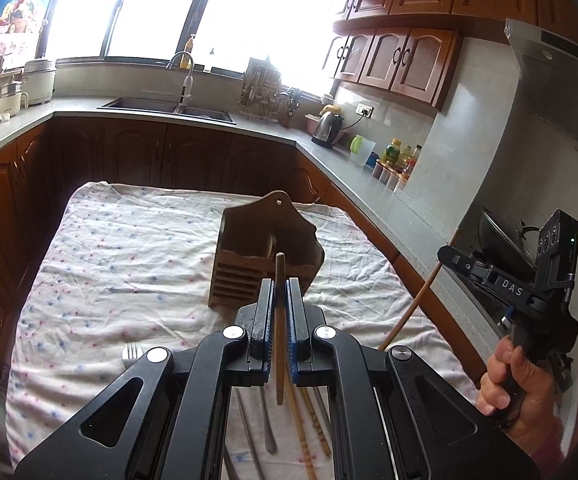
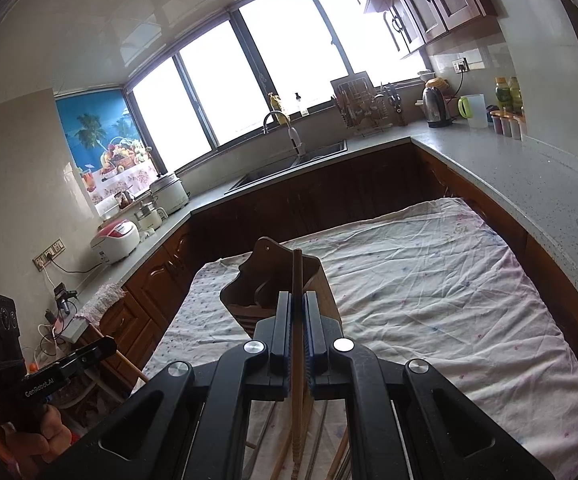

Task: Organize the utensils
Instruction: 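Lift the chopstick upright with the left tool while the right tool carries its chopstick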

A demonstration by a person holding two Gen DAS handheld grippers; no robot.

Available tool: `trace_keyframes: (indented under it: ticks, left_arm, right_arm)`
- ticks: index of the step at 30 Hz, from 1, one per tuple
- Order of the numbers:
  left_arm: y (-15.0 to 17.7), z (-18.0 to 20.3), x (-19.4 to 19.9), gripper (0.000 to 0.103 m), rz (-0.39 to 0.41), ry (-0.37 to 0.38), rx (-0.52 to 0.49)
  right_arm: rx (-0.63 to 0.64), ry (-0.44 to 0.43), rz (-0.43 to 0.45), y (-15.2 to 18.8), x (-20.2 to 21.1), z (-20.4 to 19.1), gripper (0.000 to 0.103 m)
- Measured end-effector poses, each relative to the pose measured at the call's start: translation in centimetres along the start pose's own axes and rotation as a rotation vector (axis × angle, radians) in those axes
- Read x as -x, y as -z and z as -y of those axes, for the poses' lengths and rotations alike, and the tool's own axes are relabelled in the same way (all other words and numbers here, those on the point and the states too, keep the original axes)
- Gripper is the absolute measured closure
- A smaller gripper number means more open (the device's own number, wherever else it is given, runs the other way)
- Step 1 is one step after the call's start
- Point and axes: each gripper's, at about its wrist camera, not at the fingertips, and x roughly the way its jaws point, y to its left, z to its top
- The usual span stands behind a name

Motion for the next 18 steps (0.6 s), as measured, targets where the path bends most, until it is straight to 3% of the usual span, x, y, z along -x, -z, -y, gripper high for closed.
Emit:
trace_keyframes:
  ticks: [10,18]
  left_arm:
    - [-5.3,-1.2,0.0,0.098,0.100,-0.020,-0.014]
    - [-11.3,-1.4,-0.3,0.098,0.236,-0.050,-0.054]
  right_arm:
    - [-0.014,-0.020,0.071,-3.4,-2.2,-0.2,0.097]
    - [-0.018,-0.039,0.196,-8.1,-4.0,-1.0,0.097]
